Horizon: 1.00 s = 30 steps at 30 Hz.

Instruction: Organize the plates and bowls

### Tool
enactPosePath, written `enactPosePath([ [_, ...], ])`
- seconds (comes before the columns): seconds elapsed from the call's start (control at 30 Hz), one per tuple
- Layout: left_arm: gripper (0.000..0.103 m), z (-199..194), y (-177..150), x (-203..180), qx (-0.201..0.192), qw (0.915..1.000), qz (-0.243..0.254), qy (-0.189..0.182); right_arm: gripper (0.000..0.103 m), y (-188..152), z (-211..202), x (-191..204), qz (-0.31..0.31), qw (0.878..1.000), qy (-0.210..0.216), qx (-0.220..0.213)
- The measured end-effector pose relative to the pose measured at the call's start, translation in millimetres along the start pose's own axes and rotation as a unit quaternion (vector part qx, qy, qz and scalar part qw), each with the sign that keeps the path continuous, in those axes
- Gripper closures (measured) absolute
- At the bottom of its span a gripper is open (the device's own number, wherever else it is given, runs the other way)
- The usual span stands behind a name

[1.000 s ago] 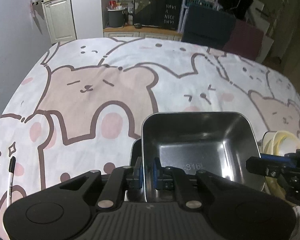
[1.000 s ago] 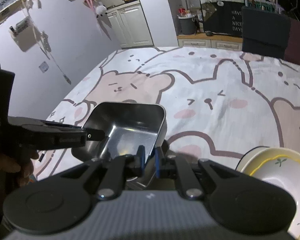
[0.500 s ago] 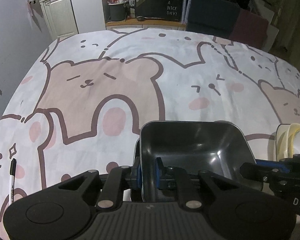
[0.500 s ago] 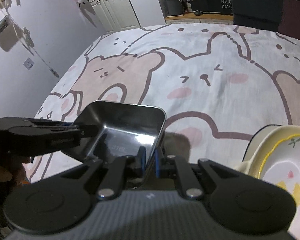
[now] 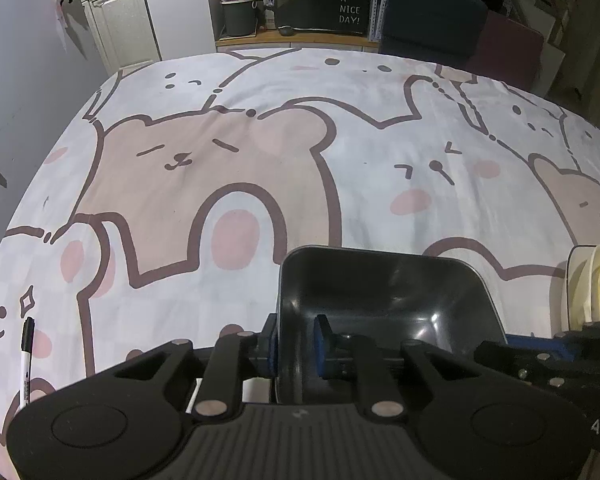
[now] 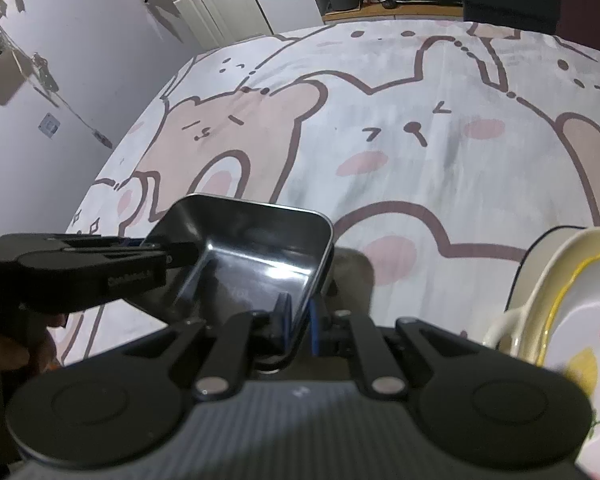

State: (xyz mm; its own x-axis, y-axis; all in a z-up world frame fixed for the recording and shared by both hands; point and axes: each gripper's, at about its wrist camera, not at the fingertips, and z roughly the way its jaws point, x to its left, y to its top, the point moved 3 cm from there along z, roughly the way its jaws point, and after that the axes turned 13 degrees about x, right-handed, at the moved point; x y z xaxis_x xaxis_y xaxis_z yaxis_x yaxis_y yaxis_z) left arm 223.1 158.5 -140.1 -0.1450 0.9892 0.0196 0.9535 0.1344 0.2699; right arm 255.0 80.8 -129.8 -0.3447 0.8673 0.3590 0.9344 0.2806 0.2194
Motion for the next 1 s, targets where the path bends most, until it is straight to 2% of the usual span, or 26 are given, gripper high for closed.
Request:
enactPosePath([
  [0.7,0.078,11,-1,-1,0.018,0.9996,0.008,0.018,0.091,-2,0,4,-0.023,1.0,-0.012,-0.004],
  [1.0,0.077,14,1,-2,0.024,0.9995,0.009,0.018,0.091,-2,5,6,-0.029,0.999,-0.021,0.01],
])
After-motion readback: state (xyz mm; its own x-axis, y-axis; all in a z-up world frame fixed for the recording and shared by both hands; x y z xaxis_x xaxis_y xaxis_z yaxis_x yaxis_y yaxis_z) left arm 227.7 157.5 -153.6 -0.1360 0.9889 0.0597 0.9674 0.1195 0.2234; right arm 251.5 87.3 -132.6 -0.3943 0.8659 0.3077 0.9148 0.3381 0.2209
